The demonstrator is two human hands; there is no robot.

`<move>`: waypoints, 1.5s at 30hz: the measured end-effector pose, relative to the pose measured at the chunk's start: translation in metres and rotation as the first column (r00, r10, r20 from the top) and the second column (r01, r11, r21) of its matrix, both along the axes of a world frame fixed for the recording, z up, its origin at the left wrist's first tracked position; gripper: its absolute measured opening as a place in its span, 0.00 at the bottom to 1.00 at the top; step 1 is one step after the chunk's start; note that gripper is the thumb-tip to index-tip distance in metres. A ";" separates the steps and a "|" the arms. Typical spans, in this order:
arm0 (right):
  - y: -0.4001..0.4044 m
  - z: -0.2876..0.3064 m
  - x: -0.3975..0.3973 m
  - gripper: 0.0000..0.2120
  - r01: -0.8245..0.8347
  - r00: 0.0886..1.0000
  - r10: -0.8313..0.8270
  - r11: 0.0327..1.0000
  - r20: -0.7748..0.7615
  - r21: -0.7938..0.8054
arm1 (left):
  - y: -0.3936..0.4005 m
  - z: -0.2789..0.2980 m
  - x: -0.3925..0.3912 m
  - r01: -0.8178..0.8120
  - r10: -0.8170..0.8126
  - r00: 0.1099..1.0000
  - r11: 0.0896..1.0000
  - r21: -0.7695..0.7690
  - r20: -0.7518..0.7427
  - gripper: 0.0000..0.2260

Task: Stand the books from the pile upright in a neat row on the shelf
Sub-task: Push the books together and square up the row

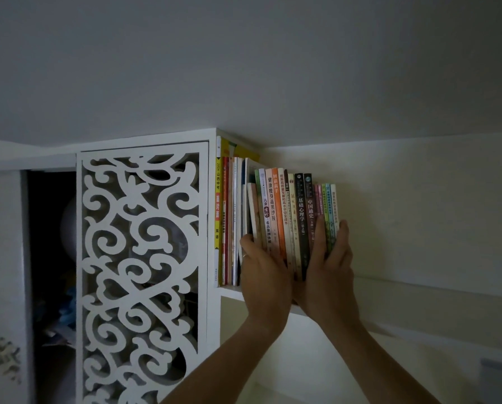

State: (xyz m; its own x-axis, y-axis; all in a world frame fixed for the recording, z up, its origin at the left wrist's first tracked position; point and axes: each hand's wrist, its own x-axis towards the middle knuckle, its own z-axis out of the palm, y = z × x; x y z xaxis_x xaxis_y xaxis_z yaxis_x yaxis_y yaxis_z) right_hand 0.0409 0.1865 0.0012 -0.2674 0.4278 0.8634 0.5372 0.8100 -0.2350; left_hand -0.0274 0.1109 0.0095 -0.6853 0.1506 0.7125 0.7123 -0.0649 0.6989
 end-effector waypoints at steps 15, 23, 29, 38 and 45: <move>-0.005 0.001 0.003 0.63 0.012 1.000 -0.013 1.000 0.005 0.009 | -0.088 0.037 0.027 -0.022 0.019 0.991 1.000 -0.021 -0.135 0.03; -0.022 -0.004 0.016 0.44 -0.194 0.980 0.196 0.888 0.040 0.418 | -0.134 0.079 0.050 0.351 -0.356 0.902 0.934 0.069 0.243 0.16; -0.052 0.007 0.043 0.12 -0.707 0.617 0.636 0.706 -0.463 0.029 | -0.136 0.093 0.066 0.587 -0.644 0.672 0.764 0.267 0.366 0.10; -0.056 0.026 0.092 0.09 -0.584 0.552 0.424 0.811 -0.718 0.030 | -0.070 0.079 0.082 0.704 -0.709 0.705 0.694 0.153 -0.028 0.22; -0.029 0.040 0.130 0.08 -0.234 0.570 0.201 0.969 -0.797 0.077 | -0.013 0.033 0.061 0.303 -0.365 0.806 0.931 -0.204 -0.467 0.12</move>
State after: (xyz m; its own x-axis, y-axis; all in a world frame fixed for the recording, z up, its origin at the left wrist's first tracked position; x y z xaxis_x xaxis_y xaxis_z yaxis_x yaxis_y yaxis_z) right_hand 0.1709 0.1574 0.0413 0.4272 0.4839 0.7637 -0.0683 0.8596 -0.5064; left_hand 0.0338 0.0982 0.0421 -0.1437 0.4064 0.9023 0.9099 -0.3043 0.2819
